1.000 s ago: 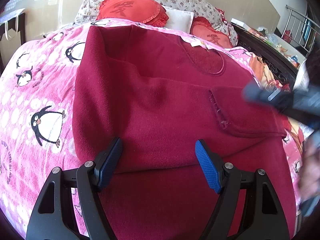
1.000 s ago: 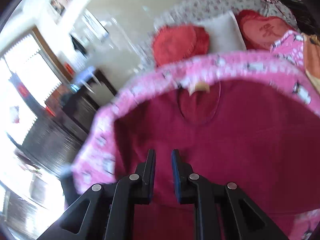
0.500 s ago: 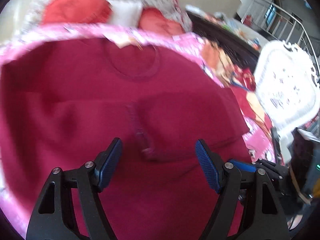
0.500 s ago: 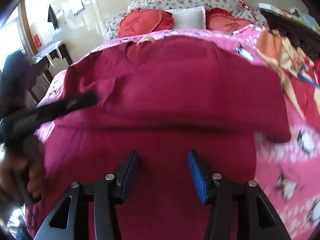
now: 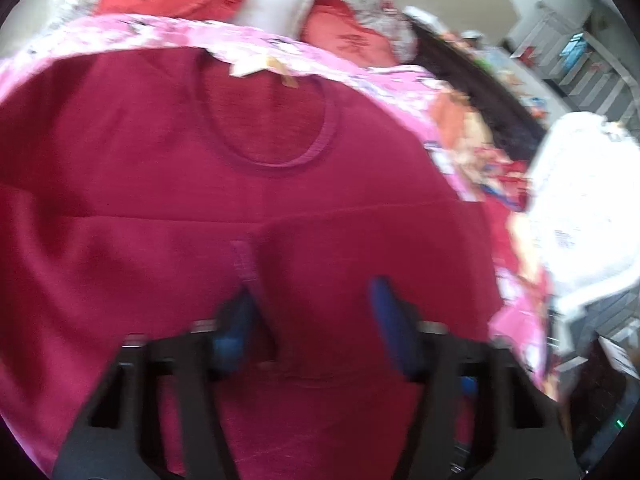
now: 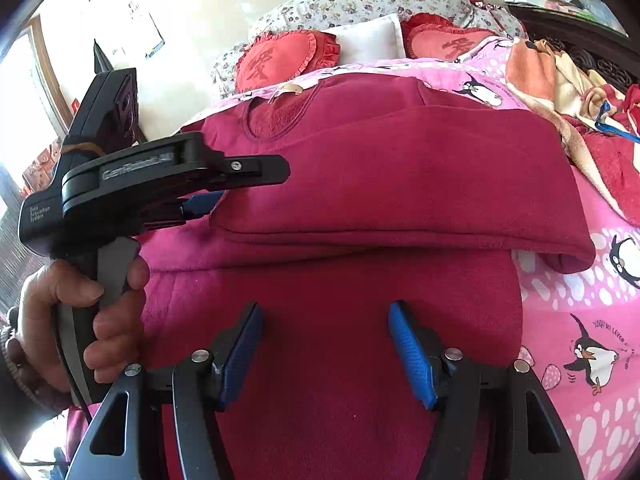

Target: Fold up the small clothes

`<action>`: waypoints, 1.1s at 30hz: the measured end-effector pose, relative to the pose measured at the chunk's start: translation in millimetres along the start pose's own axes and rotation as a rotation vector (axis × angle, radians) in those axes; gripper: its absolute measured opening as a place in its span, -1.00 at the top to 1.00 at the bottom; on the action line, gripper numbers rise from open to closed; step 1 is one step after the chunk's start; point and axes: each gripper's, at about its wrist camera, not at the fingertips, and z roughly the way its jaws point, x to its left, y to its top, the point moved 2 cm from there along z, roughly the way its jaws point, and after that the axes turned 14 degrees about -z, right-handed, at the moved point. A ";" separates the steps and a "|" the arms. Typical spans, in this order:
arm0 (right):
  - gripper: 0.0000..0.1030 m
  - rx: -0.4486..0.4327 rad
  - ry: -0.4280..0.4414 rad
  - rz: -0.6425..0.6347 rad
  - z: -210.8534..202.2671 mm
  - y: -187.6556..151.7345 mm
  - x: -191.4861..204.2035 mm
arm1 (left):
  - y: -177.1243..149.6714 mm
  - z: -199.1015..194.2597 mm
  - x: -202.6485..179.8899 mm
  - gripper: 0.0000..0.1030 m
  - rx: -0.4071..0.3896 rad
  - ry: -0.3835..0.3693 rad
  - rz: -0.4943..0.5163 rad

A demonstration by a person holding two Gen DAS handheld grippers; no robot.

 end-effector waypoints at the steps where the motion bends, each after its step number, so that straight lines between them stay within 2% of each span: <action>1: -0.23 0.001 -0.001 -0.001 -0.2 -0.4 0.2 | 0.7 -0.4 1.8 0.72 0.001 0.021 -0.020; 2: -0.23 0.003 -0.004 -0.003 0.3 -0.5 0.9 | 0.9 -3.1 4.2 0.83 0.007 0.012 -0.047; 4: -0.23 0.004 -0.007 -0.006 -0.9 -1.7 1.8 | 1.2 -13.2 7.0 0.90 -0.008 0.017 -0.074; 8: -0.23 0.010 -0.018 -0.015 0.8 -0.5 3.2 | 3.6 -53.7 7.6 0.91 -0.098 0.009 -0.045; 11: -0.24 0.015 -0.028 -0.024 0.9 -0.7 4.3 | 9.0 -83.7 21.8 0.91 -0.157 0.023 -0.045; 15: -0.24 0.019 -0.037 -0.032 2.4 0.3 5.5 | 21.0 -116.6 55.2 0.91 -0.225 0.112 -0.020; 17: -0.25 0.021 -0.039 -0.035 2.6 0.3 5.6 | 25.2 -123.4 78.1 0.91 -0.233 0.163 -0.044; 21: -0.27 0.022 -0.038 -0.038 2.6 0.7 5.7 | 22.3 -122.5 110.7 0.91 -0.216 0.216 -0.094; 27: -0.28 0.021 -0.032 -0.034 2.3 0.1 4.8 | 12.3 -110.5 126.9 0.91 -0.231 0.285 -0.110; 30: -0.28 0.021 -0.032 -0.033 2.5 0.3 5.1 | 14.1 -99.5 129.0 0.90 -0.203 0.304 -0.099; 33: -0.28 0.020 -0.030 -0.032 1.8 0.1 5.0 | 18.2 -96.7 125.7 0.60 -0.188 0.303 -0.073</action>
